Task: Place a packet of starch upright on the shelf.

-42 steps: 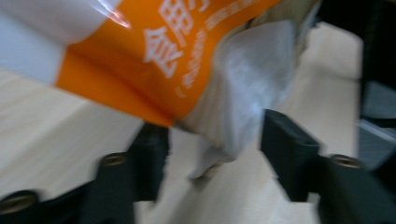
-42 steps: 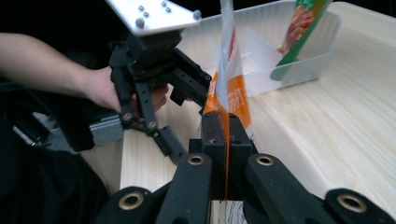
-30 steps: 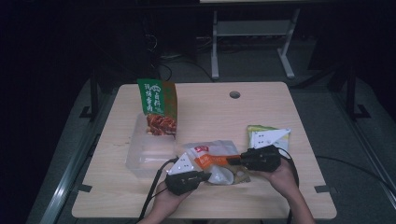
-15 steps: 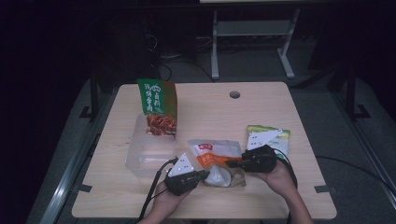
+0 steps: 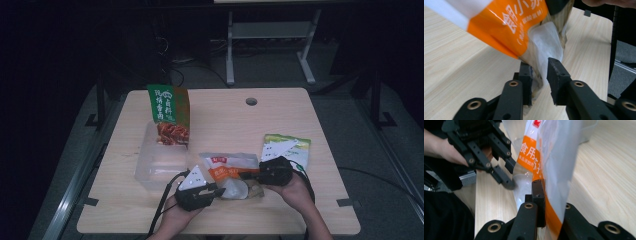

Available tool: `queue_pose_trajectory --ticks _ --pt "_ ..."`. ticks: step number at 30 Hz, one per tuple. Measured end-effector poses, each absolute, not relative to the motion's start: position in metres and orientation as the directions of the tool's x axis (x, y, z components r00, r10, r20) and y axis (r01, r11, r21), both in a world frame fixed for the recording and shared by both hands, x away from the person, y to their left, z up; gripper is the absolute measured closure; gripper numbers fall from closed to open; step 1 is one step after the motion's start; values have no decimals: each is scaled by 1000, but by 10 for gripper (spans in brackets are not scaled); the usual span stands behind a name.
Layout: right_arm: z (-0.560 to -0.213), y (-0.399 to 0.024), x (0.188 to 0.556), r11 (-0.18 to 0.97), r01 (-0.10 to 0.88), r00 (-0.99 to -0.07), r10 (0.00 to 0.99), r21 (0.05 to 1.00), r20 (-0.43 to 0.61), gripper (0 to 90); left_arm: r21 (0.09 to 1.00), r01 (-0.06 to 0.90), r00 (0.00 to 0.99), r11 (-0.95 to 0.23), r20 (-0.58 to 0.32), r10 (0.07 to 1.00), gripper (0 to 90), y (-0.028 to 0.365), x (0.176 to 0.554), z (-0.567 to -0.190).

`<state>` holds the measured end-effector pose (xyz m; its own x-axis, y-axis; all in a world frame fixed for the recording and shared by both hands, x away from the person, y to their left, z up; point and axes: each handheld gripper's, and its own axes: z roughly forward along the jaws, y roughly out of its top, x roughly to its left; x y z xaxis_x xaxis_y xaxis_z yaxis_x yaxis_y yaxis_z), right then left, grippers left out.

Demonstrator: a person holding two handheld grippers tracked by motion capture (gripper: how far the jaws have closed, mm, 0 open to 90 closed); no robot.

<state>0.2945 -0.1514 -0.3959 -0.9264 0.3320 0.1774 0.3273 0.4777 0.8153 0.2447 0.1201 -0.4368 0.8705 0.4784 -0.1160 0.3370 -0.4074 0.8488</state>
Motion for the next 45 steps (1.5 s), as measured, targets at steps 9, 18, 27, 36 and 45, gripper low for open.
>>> queue_pose_trajectory --ticks 9,18,27,36,45 --pt "-382 -155 295 413 327 -915 364 850 176 899 840 311 874 -444 -70 481 573 123 236 -434" --pt "-364 -153 307 383 339 -900 399 860 177 899 839 293 875 -459 -41 482 540 126 232 -434" --pt "-340 -142 326 378 352 -888 423 856 179 899 844 272 882 -463 -26 471 527 124 229 -433" --pt "-320 -116 344 367 344 -893 413 865 180 899 840 256 895 -478 -20 445 512 122 226 -433" --pt "-312 -82 359 382 337 -907 378 860 188 899 837 252 902 -486 -21 431 511 120 224 -435"
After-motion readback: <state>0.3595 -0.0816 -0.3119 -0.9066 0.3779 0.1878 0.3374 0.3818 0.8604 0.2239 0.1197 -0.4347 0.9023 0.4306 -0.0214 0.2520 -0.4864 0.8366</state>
